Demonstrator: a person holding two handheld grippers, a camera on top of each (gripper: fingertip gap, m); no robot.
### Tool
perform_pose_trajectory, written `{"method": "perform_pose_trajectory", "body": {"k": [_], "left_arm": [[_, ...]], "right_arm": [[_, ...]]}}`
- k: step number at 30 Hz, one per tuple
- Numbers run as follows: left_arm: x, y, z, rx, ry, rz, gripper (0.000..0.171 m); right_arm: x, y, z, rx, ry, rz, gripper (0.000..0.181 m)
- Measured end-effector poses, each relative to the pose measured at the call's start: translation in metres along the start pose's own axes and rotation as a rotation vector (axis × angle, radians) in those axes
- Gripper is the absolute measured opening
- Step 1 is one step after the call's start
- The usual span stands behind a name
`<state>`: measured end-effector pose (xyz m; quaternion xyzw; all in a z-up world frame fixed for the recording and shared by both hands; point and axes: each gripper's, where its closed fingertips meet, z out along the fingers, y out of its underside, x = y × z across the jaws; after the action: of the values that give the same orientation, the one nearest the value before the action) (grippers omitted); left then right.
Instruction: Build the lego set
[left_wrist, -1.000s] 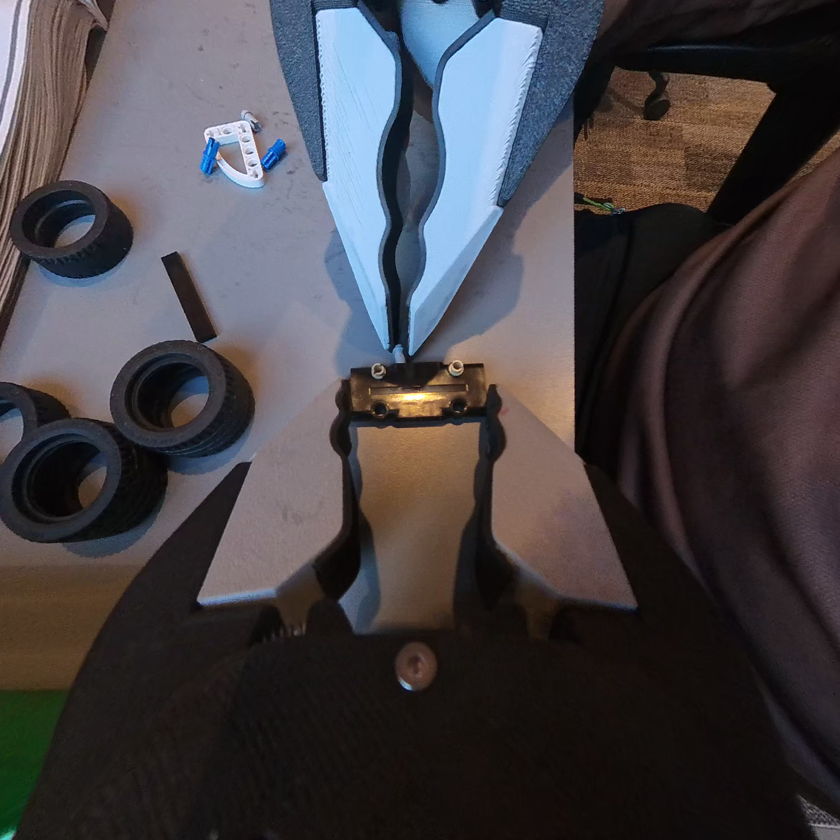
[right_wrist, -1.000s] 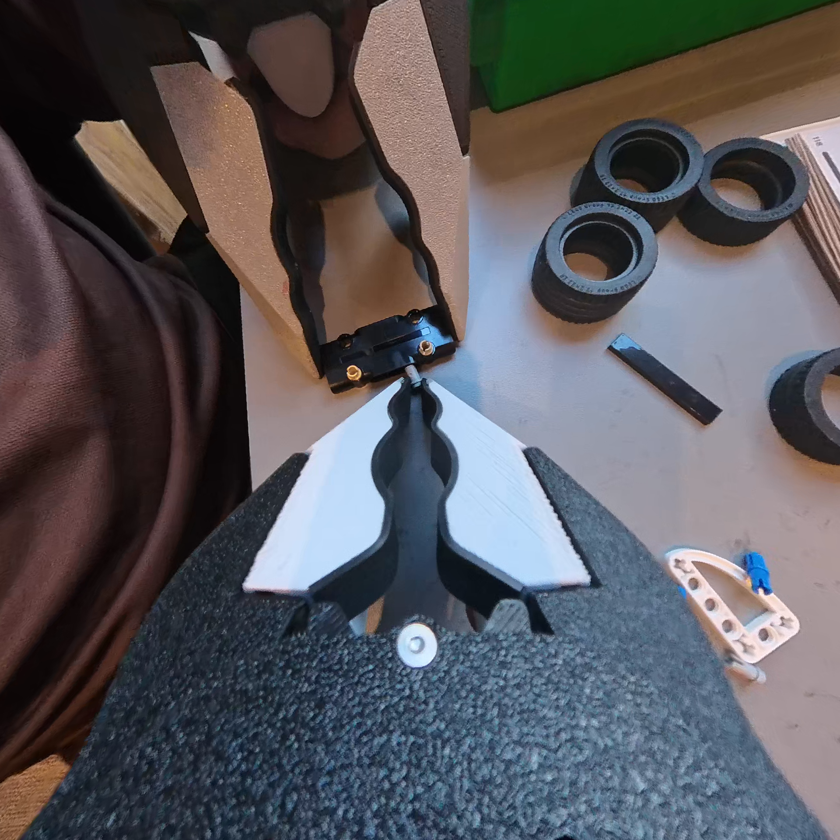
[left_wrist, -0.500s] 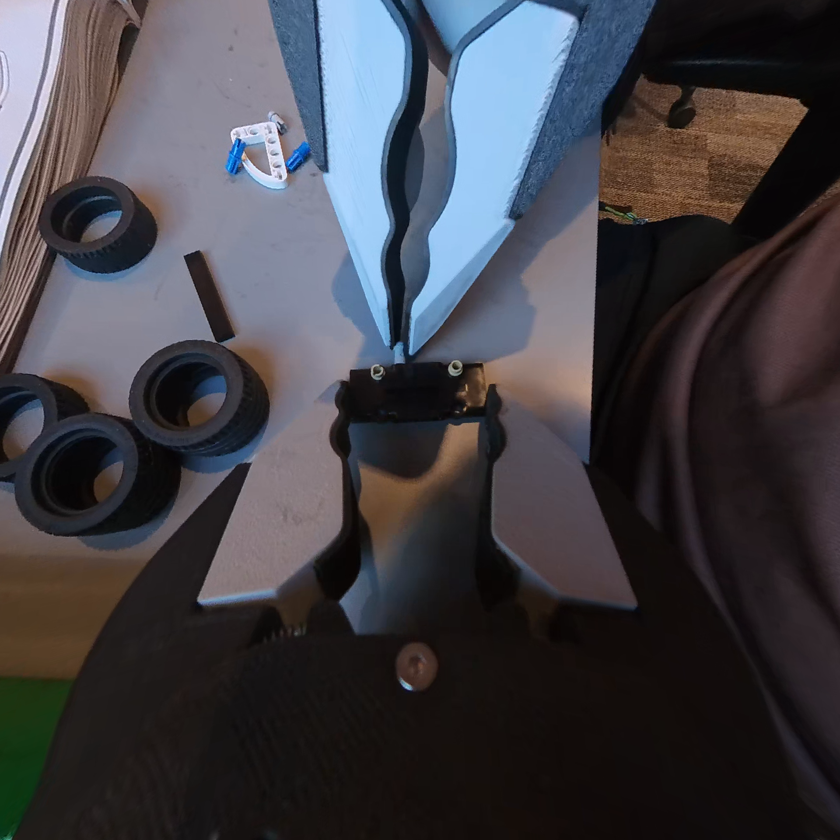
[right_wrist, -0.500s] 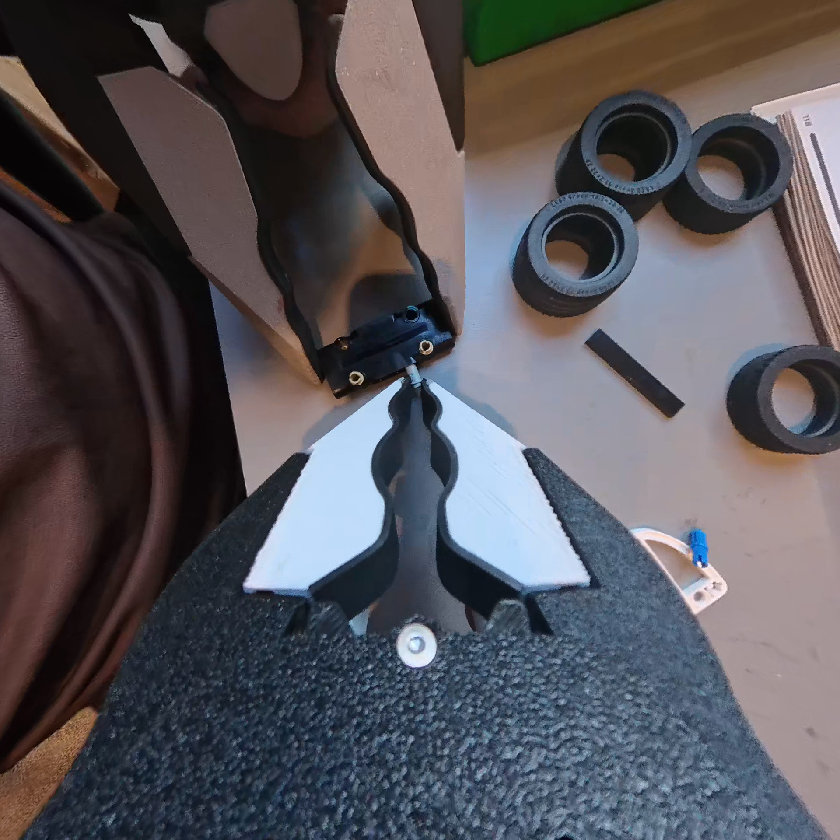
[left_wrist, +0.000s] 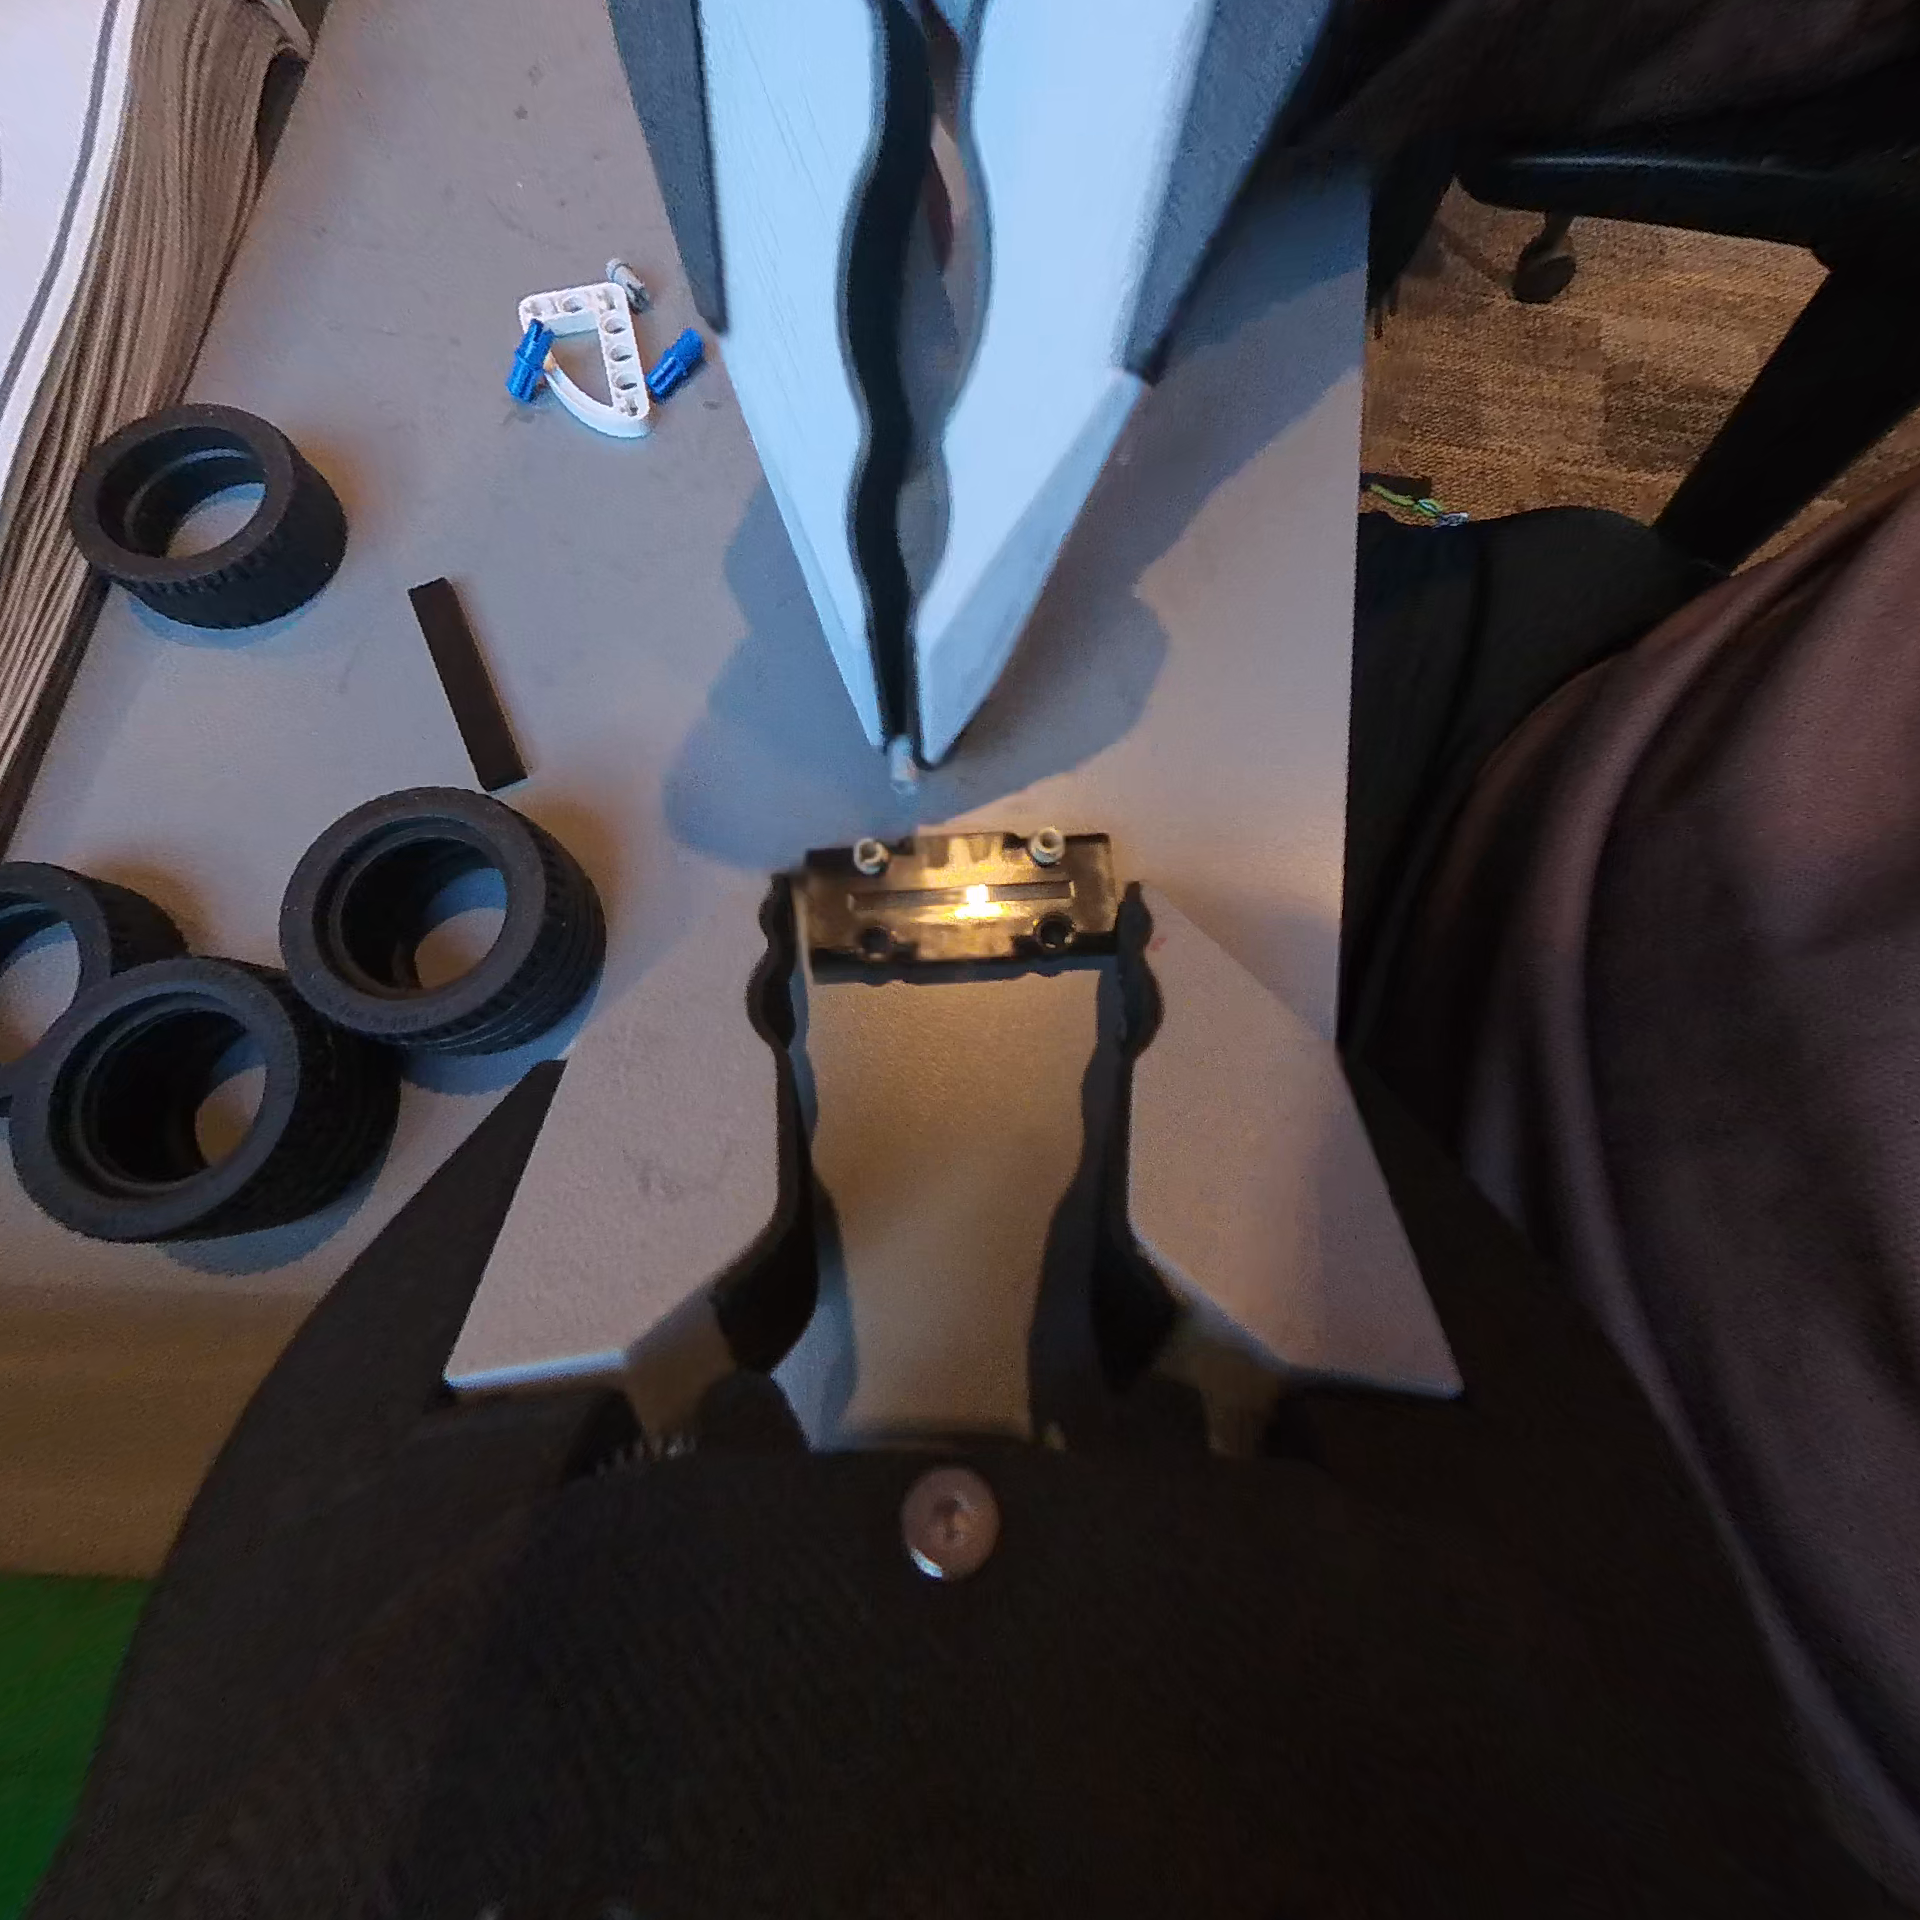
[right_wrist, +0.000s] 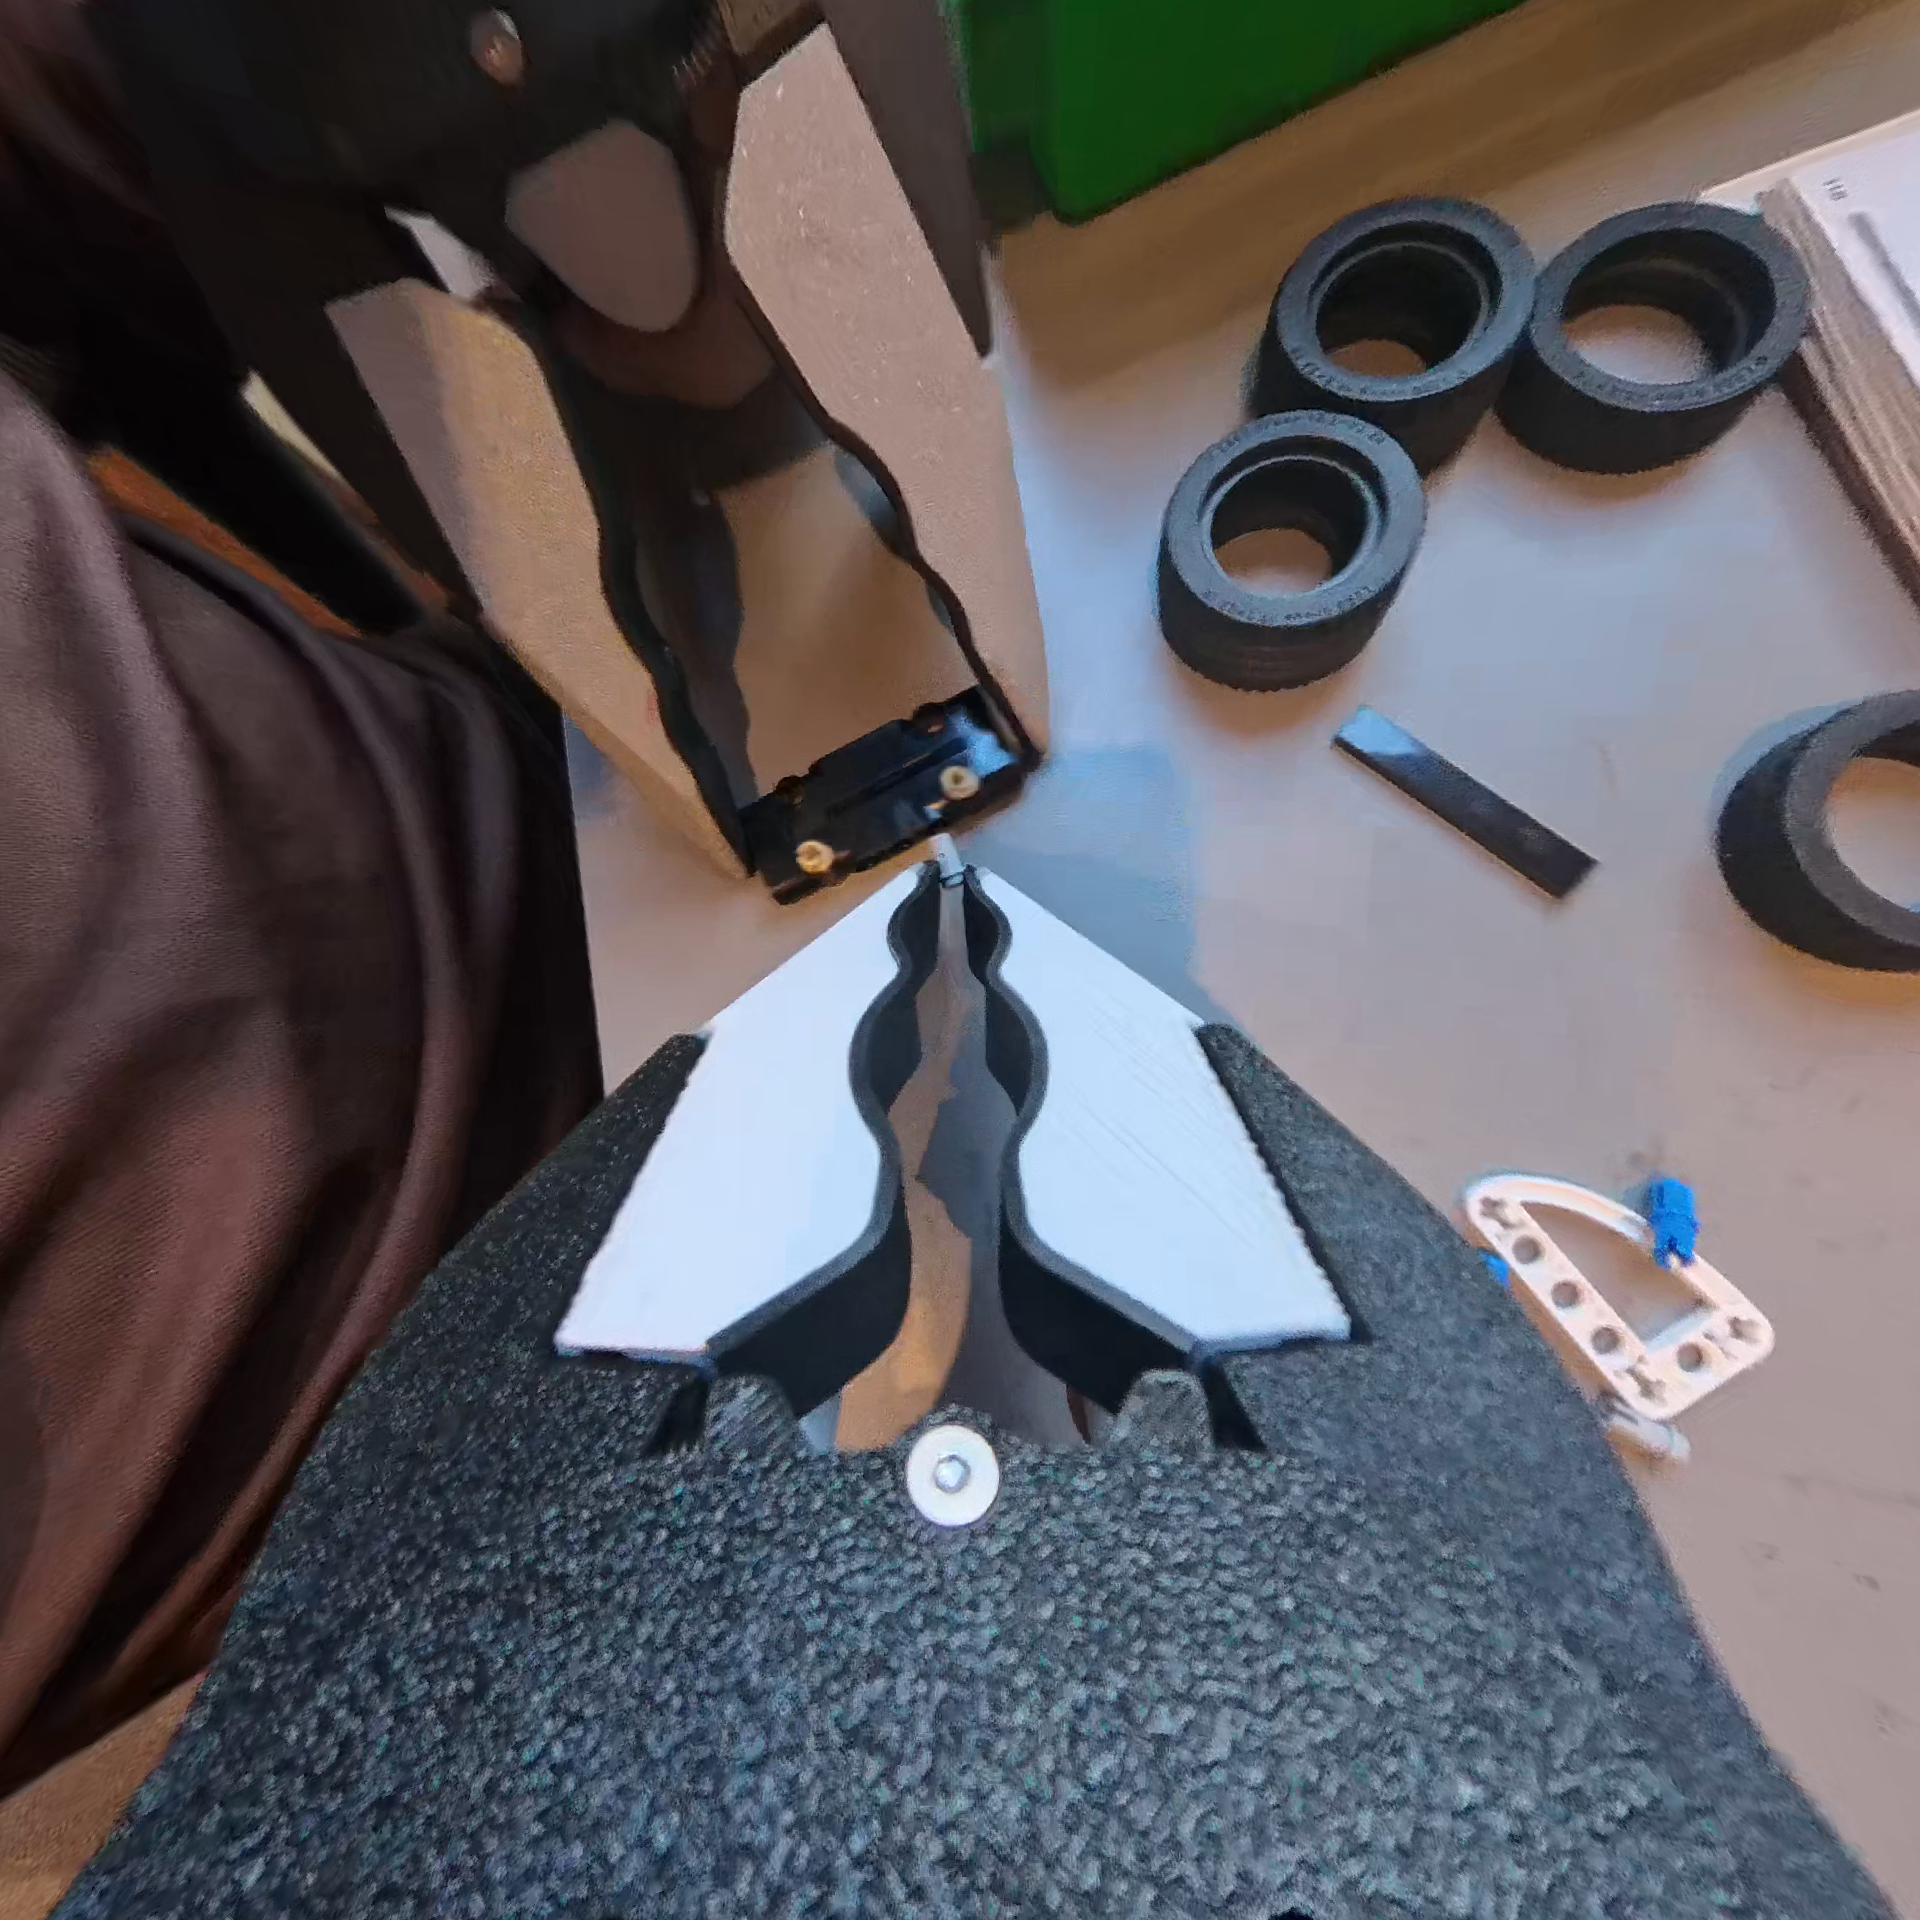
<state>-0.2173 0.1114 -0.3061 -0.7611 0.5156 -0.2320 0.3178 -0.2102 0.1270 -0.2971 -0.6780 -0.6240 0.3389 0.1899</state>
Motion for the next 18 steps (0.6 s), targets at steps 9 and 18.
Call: {"method": "perform_pose_trajectory", "body": {"k": [9,18], "left_arm": [[0.007,0.002,0.000,-0.013,0.026,0.037,0.082],[0.004,-0.002,-0.015,0.053,-0.025,0.033,0.080]], "right_arm": [[0.008,0.005,-0.018,0.096,0.025,-0.015,0.004],[-0.009,-0.002,-0.018,0.122,0.025,-0.085,0.004]]}}
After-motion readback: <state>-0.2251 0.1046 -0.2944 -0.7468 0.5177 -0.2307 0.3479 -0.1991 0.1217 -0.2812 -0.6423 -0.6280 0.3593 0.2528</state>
